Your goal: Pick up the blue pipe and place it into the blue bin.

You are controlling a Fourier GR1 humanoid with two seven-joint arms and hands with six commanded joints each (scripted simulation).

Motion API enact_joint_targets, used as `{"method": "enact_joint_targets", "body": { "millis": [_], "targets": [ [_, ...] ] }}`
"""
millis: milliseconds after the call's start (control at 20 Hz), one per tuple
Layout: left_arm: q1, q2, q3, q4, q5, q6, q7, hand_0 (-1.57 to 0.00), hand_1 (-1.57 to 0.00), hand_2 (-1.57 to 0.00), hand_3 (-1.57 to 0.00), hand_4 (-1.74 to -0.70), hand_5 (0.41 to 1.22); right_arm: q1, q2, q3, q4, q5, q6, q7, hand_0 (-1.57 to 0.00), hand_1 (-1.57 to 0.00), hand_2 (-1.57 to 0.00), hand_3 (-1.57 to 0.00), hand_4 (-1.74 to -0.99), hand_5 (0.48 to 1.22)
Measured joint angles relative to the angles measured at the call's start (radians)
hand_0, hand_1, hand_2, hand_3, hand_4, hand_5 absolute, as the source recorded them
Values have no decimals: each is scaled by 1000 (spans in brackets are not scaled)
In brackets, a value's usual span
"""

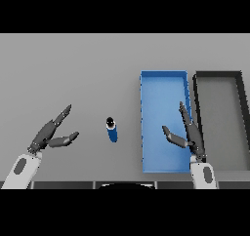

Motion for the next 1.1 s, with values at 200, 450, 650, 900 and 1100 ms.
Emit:
{"method": "enact_joint_targets", "body": {
  "millis": [200, 450, 650, 900, 1100],
  "targets": [
    [-6, 8, -67, -53, -11, -51, 85, 1, 1, 1, 1, -1076, 488, -24, 3, -1, 11, 2, -2, -12, 1, 1, 1, 1, -1239, 606],
    [-35, -61, -164, -60, -75, -74, 108, 1, 1, 1, 1, -1101, 447, -7, -5, -10, 15, -1, 2, -51, 1, 1, 1, 1, -1262, 617],
    [-68, -134, -209, -14, -104, -79, 108, 1, 1, 1, 1, -1117, 446, 7, 10, 4, 10, -4, 10, -43, 1, 1, 1, 1, -1272, 617],
    [-135, -242, -242, 79, -126, -75, 131, 1, 1, 1, 1, -1118, 450, 26, 16, 1, -10, -5, 1, -40, 1, 1, 1, 1, -1273, 607],
    [-181, -314, -264, 168, -167, -60, 124, 1, 1, 1, 1, -1081, 442, 30, 9, -6, -10, -9, 2, -37, 1, 1, 1, 1, -1265, 597]
  ]
}}
